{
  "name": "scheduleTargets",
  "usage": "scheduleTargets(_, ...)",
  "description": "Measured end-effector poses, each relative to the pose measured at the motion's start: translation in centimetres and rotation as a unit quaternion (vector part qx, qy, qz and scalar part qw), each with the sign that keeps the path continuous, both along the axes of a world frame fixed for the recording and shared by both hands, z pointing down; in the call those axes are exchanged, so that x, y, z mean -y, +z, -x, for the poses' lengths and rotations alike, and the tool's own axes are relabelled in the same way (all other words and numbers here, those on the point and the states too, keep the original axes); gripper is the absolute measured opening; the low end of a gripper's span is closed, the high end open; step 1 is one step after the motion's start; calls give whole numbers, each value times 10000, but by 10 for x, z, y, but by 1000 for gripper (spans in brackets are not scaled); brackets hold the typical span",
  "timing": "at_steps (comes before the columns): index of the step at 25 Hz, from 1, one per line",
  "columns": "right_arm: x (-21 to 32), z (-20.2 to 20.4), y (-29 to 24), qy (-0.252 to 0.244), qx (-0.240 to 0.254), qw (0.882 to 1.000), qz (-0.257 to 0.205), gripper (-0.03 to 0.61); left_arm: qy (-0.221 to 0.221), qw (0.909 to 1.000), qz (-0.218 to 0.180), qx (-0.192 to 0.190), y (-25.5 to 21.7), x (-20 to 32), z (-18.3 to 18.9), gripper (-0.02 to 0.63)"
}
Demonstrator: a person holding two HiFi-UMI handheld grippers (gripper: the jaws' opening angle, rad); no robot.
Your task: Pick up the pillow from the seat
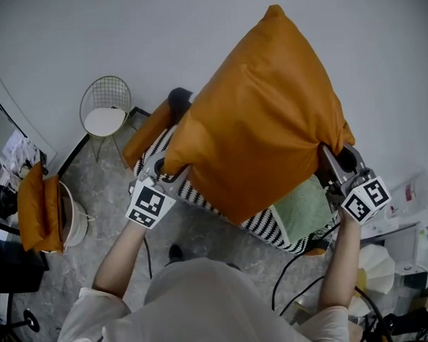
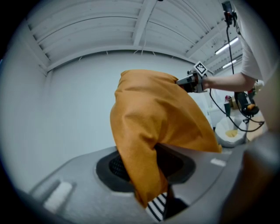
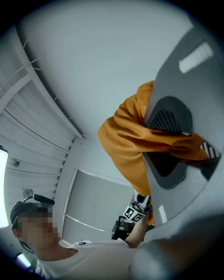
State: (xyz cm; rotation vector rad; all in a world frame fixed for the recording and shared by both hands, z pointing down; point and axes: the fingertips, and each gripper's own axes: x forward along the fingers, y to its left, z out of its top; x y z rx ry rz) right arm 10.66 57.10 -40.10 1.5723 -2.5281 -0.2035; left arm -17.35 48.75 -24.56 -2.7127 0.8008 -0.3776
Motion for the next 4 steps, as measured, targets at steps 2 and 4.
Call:
scheduleTargets(2, 0, -3, -3, -4, 1, 10000, -14, 101, 12, 10000, 0, -15, -3, 1, -3, 150)
scheduleTargets(4, 1, -6, -4, -5, 9, 10000, -22, 101, 20, 10000, -9, -22, -5, 1, -5, 150)
